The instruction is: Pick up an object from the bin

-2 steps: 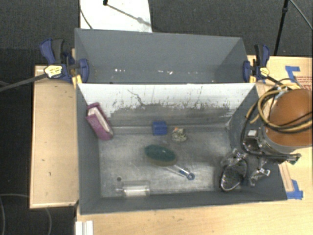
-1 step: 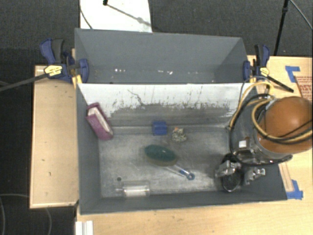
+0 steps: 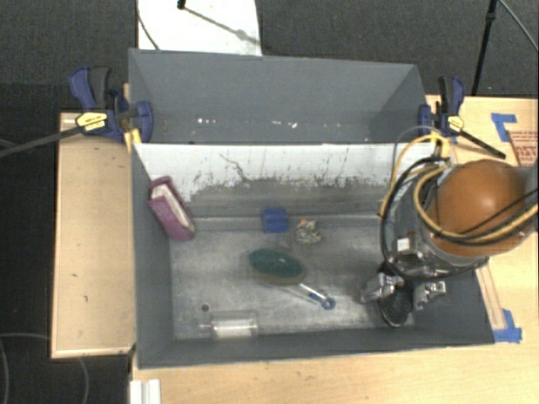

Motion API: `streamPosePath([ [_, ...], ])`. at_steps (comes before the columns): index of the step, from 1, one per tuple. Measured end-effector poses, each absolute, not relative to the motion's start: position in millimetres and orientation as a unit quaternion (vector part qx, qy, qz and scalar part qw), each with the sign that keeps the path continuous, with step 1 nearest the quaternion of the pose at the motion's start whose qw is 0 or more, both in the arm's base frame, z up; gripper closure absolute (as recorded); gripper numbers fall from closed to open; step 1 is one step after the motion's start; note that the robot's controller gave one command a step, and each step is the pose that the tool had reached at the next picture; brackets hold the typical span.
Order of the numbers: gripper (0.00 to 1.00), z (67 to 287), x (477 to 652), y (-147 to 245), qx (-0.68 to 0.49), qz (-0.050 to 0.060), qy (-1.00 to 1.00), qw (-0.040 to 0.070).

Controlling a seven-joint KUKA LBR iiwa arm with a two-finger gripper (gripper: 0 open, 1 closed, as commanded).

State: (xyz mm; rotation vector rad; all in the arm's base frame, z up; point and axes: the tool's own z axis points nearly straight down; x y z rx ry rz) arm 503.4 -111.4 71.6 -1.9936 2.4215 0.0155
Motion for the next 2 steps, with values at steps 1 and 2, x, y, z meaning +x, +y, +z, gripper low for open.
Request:
streamPosePath([
  [1, 1.0, 72, 503.8, -113, -0.634, 0.004, 0.774, 0.003],
  [2, 1.0, 105, 504.9, -111, -0.631, -0.001, 0.775, 0.003],
])
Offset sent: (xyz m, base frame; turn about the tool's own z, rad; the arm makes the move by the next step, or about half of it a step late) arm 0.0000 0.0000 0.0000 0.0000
